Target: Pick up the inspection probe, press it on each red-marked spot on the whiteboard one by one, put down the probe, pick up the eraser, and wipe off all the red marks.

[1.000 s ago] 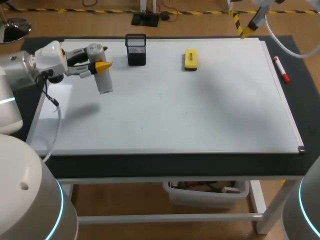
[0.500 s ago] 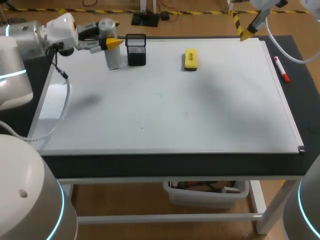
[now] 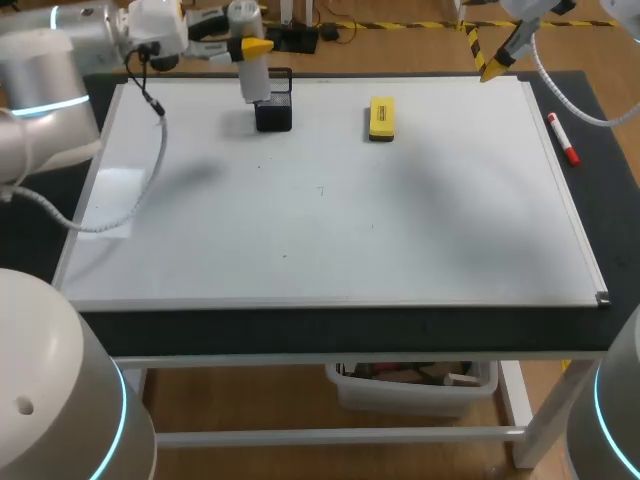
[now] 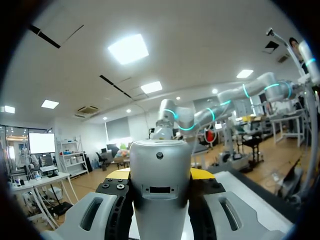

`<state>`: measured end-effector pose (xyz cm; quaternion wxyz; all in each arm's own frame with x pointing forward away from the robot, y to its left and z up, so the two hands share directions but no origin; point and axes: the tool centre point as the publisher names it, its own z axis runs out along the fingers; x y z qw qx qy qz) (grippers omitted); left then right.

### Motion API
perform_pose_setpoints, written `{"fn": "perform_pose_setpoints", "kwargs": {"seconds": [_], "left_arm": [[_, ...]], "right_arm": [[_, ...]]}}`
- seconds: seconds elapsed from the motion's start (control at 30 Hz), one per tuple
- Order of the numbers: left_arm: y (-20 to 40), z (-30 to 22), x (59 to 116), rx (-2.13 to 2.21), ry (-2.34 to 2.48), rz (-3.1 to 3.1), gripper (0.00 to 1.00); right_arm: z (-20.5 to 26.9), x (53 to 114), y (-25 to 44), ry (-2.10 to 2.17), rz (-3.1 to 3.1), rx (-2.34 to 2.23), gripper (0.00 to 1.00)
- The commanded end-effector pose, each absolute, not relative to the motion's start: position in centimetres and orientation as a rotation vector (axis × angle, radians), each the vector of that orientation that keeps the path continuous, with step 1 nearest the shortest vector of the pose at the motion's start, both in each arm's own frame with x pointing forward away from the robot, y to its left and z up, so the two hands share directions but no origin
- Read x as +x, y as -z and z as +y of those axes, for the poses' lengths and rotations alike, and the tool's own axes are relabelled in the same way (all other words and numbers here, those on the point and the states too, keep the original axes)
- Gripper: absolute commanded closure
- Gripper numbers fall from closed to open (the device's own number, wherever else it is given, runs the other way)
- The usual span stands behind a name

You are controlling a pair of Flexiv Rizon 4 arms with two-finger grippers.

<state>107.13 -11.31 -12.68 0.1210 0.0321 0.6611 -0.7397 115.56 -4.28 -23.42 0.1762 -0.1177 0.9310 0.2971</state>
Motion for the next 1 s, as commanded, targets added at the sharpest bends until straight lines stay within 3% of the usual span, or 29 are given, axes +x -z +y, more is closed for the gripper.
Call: {"fn": "perform_pose_setpoints", "kwargs": {"seconds": [0.03, 1.0], "left_arm": [[12.7, -12.3, 110.4, 0.271, 2.235, 1.988, 1.0], [16.8, -12.1, 116.4, 0.331, 2.331, 2.054, 1.0]], "right_arm": [[-4.3, 115.6, 23.4, -0.837, 2.64, -0.337, 0.0], [-4.3, 115.6, 23.4, -0.837, 2.64, -0.337, 0.0]]}}
